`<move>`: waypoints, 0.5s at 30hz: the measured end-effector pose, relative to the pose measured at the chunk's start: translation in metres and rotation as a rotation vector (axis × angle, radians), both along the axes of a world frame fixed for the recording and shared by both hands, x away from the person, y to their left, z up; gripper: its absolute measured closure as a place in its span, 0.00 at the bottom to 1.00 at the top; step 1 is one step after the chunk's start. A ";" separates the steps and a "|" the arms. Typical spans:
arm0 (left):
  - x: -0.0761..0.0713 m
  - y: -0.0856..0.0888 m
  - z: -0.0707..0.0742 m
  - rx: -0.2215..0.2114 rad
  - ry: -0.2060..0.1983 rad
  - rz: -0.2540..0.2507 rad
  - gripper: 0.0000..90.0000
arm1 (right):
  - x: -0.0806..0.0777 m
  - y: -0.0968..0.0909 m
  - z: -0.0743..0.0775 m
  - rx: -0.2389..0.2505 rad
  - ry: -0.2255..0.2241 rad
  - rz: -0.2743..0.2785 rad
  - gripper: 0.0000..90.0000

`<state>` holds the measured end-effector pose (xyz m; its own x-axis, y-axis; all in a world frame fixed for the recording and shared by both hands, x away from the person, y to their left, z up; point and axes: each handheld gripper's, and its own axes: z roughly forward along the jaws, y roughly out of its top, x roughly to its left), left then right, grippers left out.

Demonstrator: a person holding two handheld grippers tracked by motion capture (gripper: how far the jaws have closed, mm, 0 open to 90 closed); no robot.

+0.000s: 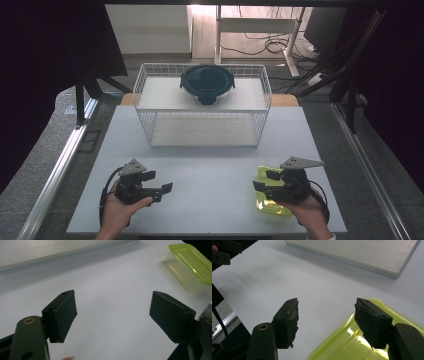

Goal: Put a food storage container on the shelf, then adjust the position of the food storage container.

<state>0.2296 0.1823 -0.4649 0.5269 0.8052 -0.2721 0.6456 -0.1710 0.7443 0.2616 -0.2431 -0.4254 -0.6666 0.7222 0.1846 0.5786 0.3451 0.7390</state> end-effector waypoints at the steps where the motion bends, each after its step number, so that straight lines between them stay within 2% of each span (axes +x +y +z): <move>1: 0.000 -0.002 0.001 -0.001 -0.004 0.000 0.24 | 0.001 0.000 0.000 0.001 0.003 -0.005 0.40; 4: 0.000 -0.006 0.005 -0.001 -0.013 -0.018 0.24 | 0.003 0.003 0.001 0.002 -0.003 -0.012 0.40; 9: -0.002 -0.004 0.004 -0.003 -0.011 -0.014 0.23 | 0.000 0.001 0.002 -0.010 -0.010 -0.017 0.42; 11: -0.001 -0.002 0.003 -0.006 -0.004 -0.011 0.23 | -0.001 -0.005 0.003 -0.005 -0.004 -0.031 0.49; 13: -0.001 -0.001 0.001 -0.021 0.006 -0.007 0.23 | -0.001 -0.007 0.002 -0.007 0.001 -0.036 0.51; 15: -0.002 -0.002 0.001 -0.036 0.000 -0.005 0.24 | -0.002 -0.010 0.000 -0.016 0.009 -0.039 0.53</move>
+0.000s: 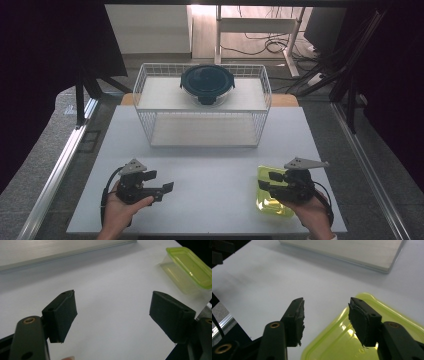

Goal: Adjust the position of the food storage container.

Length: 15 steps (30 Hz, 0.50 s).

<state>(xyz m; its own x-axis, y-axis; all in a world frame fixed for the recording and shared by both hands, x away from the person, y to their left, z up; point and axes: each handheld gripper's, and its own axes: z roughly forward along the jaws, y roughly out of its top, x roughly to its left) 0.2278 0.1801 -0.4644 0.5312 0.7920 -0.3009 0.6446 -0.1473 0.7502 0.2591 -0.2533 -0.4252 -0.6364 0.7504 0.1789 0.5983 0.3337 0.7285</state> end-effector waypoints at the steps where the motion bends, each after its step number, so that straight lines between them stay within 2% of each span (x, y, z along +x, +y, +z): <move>1: -0.001 -0.001 0.001 -0.003 -0.002 -0.006 0.24 | -0.001 -0.002 -0.001 -0.005 0.007 -0.001 0.55; 5: -0.002 -0.004 0.002 0.005 -0.008 -0.019 0.24 | -0.007 -0.013 -0.005 -0.030 0.022 -0.013 0.65; 9: -0.003 -0.003 0.001 0.013 -0.004 -0.017 0.24 | -0.015 -0.030 -0.006 -0.039 0.022 -0.043 0.81; 10: -0.003 -0.001 0.000 0.013 -0.003 -0.018 0.24 | -0.020 -0.038 -0.009 -0.055 0.028 -0.064 0.86; 15: -0.002 0.001 -0.001 0.011 0.000 -0.017 0.23 | -0.027 -0.054 -0.017 -0.085 0.047 -0.090 0.96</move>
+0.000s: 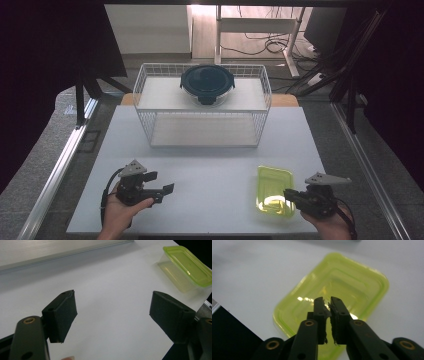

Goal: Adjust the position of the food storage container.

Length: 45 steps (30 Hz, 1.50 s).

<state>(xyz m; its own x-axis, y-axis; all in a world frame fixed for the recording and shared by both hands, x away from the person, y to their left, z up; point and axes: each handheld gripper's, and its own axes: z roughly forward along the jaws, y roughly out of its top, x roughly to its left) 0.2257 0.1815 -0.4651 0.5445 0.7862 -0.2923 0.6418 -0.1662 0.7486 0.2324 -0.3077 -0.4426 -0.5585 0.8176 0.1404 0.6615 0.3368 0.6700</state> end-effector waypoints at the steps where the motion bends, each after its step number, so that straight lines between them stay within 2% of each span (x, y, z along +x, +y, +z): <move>1: 0.000 0.001 0.000 0.000 0.001 0.002 0.23 | -0.001 -0.004 -0.001 -0.011 0.003 -0.006 0.98; 3: -0.001 0.001 -0.001 -0.002 0.000 0.009 0.23 | -0.004 -0.010 -0.004 -0.068 -0.002 -0.009 0.99; 7: -0.002 0.002 -0.003 0.000 0.000 0.012 0.24 | -0.011 -0.020 -0.019 -0.199 0.034 -0.044 0.99; 14: -0.001 0.000 -0.005 0.002 0.010 0.006 0.24 | -0.022 -0.027 -0.029 -0.244 0.070 -0.063 0.99; 19: -0.002 -0.004 -0.007 0.000 0.016 -0.009 0.24 | -0.021 -0.019 -0.040 -0.299 0.100 -0.042 0.99; 24: -0.001 -0.002 -0.009 0.000 0.023 -0.005 0.24 | -0.020 -0.012 -0.044 -0.315 0.106 -0.017 0.99; 27: 0.000 -0.001 -0.010 -0.002 0.019 0.013 0.24 | -0.020 -0.007 -0.044 -0.316 0.106 -0.006 0.99; 32: 0.000 0.001 -0.011 -0.012 0.018 0.024 0.24 | -0.020 0.005 -0.045 -0.325 0.090 0.015 0.99; 37: 0.000 0.000 -0.012 -0.013 0.022 0.021 0.24 | -0.020 0.018 -0.047 -0.356 0.076 0.033 0.99; 45: 0.001 0.001 -0.014 -0.012 0.030 0.028 0.24 | -0.019 0.034 -0.047 -0.328 0.063 0.054 0.99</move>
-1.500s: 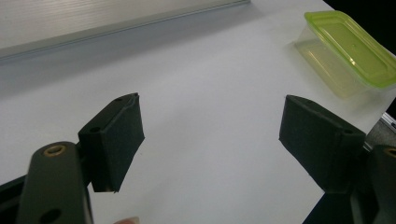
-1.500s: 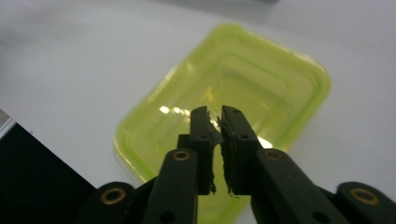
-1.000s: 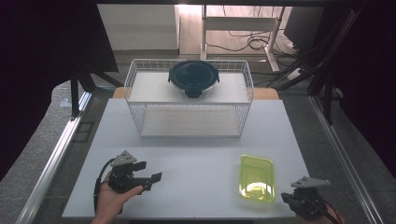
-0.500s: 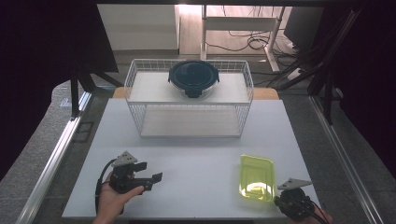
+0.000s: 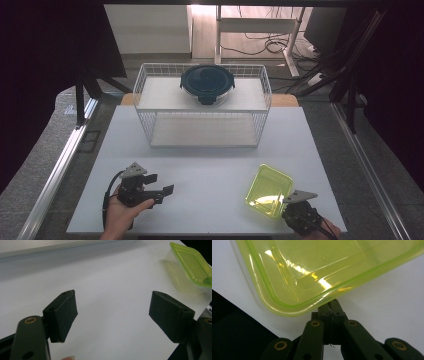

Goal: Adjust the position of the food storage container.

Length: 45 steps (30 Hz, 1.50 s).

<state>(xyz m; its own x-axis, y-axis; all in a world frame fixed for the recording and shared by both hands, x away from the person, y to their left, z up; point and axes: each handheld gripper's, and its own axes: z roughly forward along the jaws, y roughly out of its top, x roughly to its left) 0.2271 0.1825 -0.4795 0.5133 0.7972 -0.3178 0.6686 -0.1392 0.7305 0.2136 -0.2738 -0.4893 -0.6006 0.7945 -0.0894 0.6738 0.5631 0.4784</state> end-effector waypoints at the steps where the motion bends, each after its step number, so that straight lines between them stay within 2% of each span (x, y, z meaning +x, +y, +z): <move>1: 0.000 0.000 0.000 -0.001 0.001 0.001 0.24 | 0.000 0.002 0.000 0.011 0.006 0.006 0.99; 6: 0.001 0.000 -0.002 0.001 0.004 0.003 0.24 | 0.003 0.021 -0.001 0.022 -0.012 0.022 0.99; 11: 0.001 0.001 -0.003 0.002 0.006 0.005 0.24 | 0.011 0.052 -0.004 0.037 -0.021 0.059 0.99; 15: 0.002 0.002 -0.004 0.004 0.007 0.008 0.24 | 0.018 0.070 -0.010 0.019 -0.023 0.078 0.99; 18: 0.002 0.003 -0.004 0.003 0.008 0.012 0.24 | 0.024 0.079 -0.011 0.015 -0.041 0.076 0.99; 24: 0.002 0.005 -0.006 0.007 0.013 0.018 0.24 | 0.025 0.082 -0.010 0.019 -0.050 0.078 0.99; 28: 0.002 0.007 -0.005 0.003 0.010 0.024 0.24 | 0.019 0.076 -0.001 0.048 -0.054 0.077 0.99; 31: 0.002 0.008 -0.005 0.000 0.009 0.027 0.24 | 0.012 0.068 0.011 0.062 -0.075 0.068 0.99; 35: 0.002 0.008 -0.005 0.006 0.014 0.033 0.24 | 0.008 0.046 0.033 0.151 -0.099 0.040 0.99; 36: 0.002 0.008 -0.005 0.007 0.014 0.034 0.24 | 0.011 0.037 0.040 0.173 -0.112 0.022 0.99; 39: 0.002 0.008 -0.006 0.006 0.017 0.037 0.24 | 0.022 0.013 0.052 0.197 -0.139 -0.041 0.99; 41: 0.003 0.008 -0.006 0.008 0.022 0.038 0.24 | 0.033 -0.003 0.054 0.206 -0.146 -0.088 0.99; 43: 0.002 0.009 -0.006 0.004 0.023 0.044 0.24 | 0.047 -0.018 0.052 0.193 -0.147 -0.144 0.99; 45: 0.001 0.010 -0.005 0.002 0.020 0.048 0.24 | 0.059 -0.027 0.050 0.199 -0.147 -0.173 0.99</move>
<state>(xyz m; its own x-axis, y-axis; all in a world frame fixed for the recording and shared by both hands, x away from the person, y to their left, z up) 0.2283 0.1925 -0.4843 0.4679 0.8214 -0.3260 0.6892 -0.1082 0.7164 0.2727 -0.3004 -0.4397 -0.4470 0.8945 0.0027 0.6668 0.3312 0.6676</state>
